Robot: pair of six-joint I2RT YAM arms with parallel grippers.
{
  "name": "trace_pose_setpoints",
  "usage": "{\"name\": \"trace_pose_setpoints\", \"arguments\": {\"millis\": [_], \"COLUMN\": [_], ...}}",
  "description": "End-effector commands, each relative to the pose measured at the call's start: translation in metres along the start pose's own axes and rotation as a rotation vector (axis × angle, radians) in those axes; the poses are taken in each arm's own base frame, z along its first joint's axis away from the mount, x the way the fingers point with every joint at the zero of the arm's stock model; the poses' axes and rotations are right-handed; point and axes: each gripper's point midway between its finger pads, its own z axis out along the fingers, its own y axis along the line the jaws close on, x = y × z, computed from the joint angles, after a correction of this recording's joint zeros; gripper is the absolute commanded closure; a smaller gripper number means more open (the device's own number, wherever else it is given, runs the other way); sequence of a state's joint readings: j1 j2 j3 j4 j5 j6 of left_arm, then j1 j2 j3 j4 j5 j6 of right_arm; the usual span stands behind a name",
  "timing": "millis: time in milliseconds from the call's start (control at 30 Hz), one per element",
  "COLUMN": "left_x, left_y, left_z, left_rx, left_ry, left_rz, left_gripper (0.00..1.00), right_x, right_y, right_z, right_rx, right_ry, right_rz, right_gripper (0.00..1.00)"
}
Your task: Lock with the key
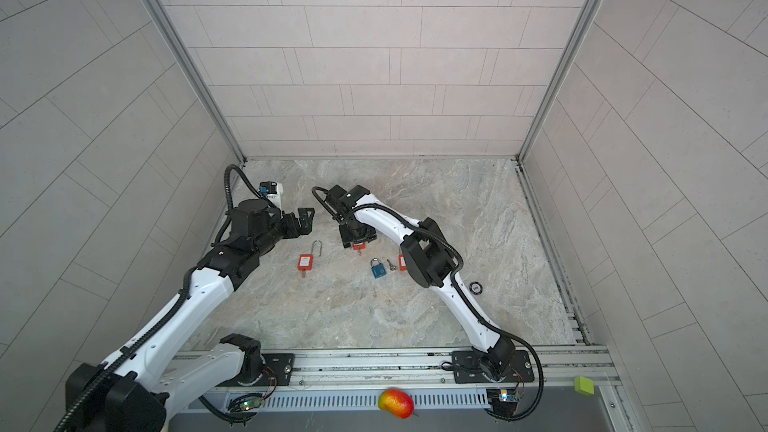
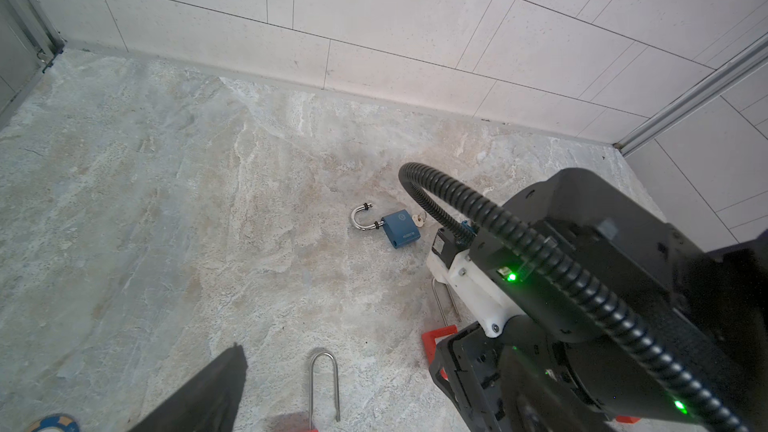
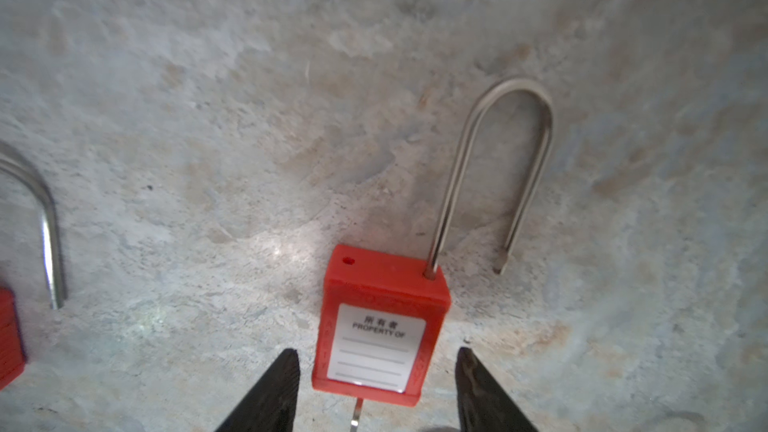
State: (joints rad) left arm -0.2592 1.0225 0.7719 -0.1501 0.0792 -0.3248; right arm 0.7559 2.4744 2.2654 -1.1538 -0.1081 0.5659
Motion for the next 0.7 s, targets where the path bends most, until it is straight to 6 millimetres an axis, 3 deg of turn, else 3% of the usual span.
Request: {"name": "trace_pose_setpoints", "arguments": {"millis": [0, 433, 567, 667], "left_x": [0.003, 0.006, 0.006, 0.003], "left_y": [0.002, -0.002, -0.004, -0.004], "left_z": [0.002, 0.003, 0.003, 0.001], "left_rx": [-0.007, 0.019, 0.029, 0.027], "left_ry": [0.024, 0.045, 0.045, 0.033], "left_rz": [-0.015, 0.005, 0.008, 0.027], "left_gripper": [0.0, 0.04, 0.06, 0.07], "right_x": [-0.002, -0.003, -0.007, -0.012], "right_y": [-0.001, -0.002, -0.005, -0.008], "right_z": [0.004, 0.017, 0.004, -0.022], "right_rx": [0.017, 0.031, 0.049, 0.057], "right_ry": [0.002, 0.021, -0.006, -0.051], "right_rz": [0.025, 0.03, 0.0, -0.08], "right_gripper": [0.4, 0.53, 0.59, 0.61]}}
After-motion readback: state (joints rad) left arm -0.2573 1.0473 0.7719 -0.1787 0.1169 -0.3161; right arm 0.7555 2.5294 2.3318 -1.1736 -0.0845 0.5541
